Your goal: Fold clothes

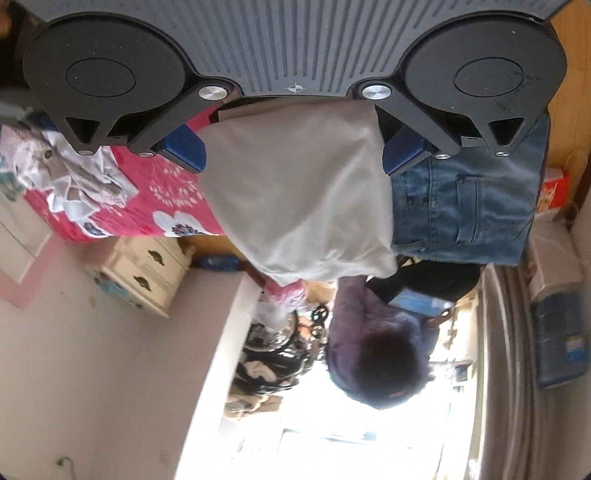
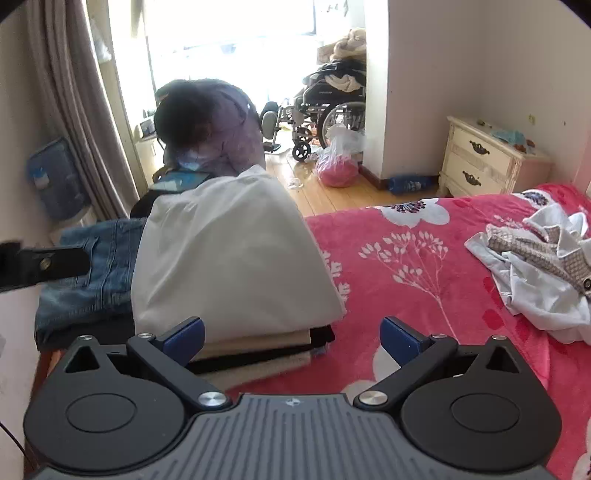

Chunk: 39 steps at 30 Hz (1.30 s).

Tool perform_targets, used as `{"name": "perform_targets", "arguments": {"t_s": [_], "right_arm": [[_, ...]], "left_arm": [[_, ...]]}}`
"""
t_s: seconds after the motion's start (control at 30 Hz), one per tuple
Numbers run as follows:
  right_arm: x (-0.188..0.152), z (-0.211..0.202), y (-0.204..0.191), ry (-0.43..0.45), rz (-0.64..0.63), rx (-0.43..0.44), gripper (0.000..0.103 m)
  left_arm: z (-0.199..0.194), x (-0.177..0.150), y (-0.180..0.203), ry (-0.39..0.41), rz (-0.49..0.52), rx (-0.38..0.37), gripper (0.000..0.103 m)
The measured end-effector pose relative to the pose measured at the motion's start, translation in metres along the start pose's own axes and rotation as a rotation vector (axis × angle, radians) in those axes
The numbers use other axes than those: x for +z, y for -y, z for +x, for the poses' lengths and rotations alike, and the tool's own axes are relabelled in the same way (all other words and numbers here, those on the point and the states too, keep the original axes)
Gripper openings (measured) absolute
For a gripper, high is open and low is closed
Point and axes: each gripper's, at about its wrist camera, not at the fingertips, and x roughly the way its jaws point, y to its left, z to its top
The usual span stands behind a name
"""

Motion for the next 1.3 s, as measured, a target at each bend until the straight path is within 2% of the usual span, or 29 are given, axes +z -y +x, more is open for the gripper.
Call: {"name": "perform_targets", "arguments": {"t_s": [0.33, 0.5, 0.63, 0.73, 0.8, 0.93, 1.1, 1.2, 1.3], "right_arm": [[-0.002, -0.01, -0.008, -0.002, -0.022, 0.002, 0.103], [0.003, -0.015, -0.015, -0.012, -0.035, -0.004, 0.103], [0.002, -0.009, -0.027, -0.072, -0.095, -0.034, 0.103], [0.001, 0.003, -0.03, -0.154, -0.072, -0.057, 0.103], [-0.001, 0.007, -0.033, -0.169, -0.068, -0.068, 0.103], [-0.004, 0.016, -0.039, -0.189, -0.072, -0.086, 0.103], [-0.007, 0.022, -0.042, -0.205, -0.066, -0.101, 0.103], [-0.008, 0.027, -0.048, -0.214, -0.074, -0.11, 0.103], [-0.01, 0.03, -0.055, -0.22, -0.105, -0.116, 0.103]], "left_arm": [[-0.007, -0.007, -0.001, 0.007, 0.026, 0.133, 0.103], [-0.007, -0.006, 0.002, -0.067, 0.02, 0.179, 0.103], [-0.006, -0.007, 0.005, -0.084, 0.043, 0.207, 0.103], [-0.004, -0.011, 0.008, -0.118, 0.07, 0.214, 0.103], [-0.002, -0.014, 0.008, -0.154, 0.071, 0.23, 0.103], [0.0, -0.024, -0.001, -0.221, 0.011, 0.211, 0.103], [0.006, -0.035, -0.013, -0.245, -0.013, 0.248, 0.103], [0.009, -0.038, -0.016, -0.251, -0.005, 0.299, 0.103], [0.012, -0.039, -0.019, -0.26, -0.004, 0.301, 0.103]]}}
